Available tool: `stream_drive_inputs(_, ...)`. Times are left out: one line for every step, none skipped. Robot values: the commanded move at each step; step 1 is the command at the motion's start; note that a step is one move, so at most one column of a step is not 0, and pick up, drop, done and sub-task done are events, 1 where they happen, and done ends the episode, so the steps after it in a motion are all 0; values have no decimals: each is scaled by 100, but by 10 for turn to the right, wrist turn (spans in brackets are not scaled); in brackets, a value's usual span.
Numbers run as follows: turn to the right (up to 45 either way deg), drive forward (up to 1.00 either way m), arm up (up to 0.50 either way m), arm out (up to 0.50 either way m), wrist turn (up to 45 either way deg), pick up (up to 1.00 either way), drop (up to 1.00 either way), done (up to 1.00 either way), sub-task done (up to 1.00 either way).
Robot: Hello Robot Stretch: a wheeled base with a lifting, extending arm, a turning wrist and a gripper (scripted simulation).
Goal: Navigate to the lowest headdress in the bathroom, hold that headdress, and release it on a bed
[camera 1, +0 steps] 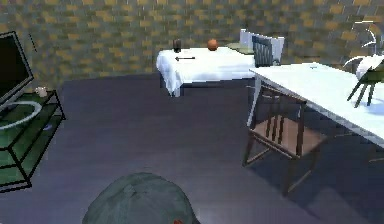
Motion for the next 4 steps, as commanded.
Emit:
stream_drive_inputs(0, 100, 0, 0, 0, 0, 0, 0, 0)
stream_drive_inputs(-30, 0, 0, 0, 0, 0, 0, 0, 0)
stream_drive_inputs(0, 50, 0, 0, 0, 0, 0, 0, 0)
stream_drive_inputs(30, 0, 0, 0, 0, 0, 0, 0, 0)
